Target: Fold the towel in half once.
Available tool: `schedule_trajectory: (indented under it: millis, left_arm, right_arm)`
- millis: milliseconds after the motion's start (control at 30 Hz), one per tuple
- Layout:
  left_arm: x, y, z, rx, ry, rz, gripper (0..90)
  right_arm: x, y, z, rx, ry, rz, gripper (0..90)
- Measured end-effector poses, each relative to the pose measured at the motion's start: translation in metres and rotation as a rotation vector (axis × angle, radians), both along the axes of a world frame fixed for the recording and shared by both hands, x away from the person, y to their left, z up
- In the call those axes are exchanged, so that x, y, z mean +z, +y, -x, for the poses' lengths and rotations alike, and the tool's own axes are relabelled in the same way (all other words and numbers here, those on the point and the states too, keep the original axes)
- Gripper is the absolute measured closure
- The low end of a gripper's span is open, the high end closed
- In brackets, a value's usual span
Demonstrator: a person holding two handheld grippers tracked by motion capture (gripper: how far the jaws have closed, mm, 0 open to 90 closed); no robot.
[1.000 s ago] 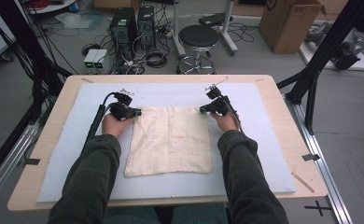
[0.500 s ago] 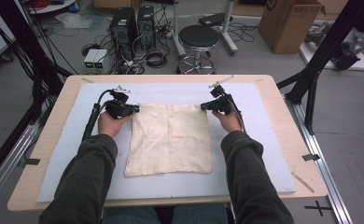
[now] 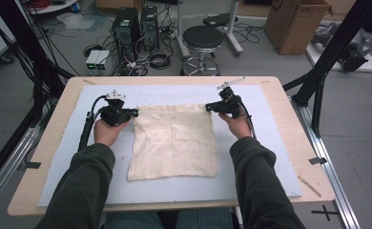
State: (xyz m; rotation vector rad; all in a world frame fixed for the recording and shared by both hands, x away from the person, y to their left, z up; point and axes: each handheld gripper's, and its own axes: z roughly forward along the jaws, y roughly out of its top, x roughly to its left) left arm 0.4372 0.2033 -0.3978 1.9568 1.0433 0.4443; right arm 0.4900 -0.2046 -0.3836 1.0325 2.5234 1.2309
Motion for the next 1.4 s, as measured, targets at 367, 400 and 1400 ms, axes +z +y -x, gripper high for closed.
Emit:
schedule_trajectory:
  millis: [367,400,1400]
  left_arm:
    - [0.009,-0.005,0.018,-0.039,-0.038,0.003,87.0]
    - [0.009,-0.004,0.019,-0.043,-0.041,0.001,87.0]
    - [0.004,0.002,0.068,-0.128,-0.087,-0.009,86.8]
  right_arm:
    - [0.003,-0.007,0.018,0.032,-0.018,-0.027,86.6]
    - [0.003,-0.007,0.019,0.032,-0.019,-0.026,86.6]
    - [0.002,-0.020,0.067,0.116,-0.048,-0.034,86.6]
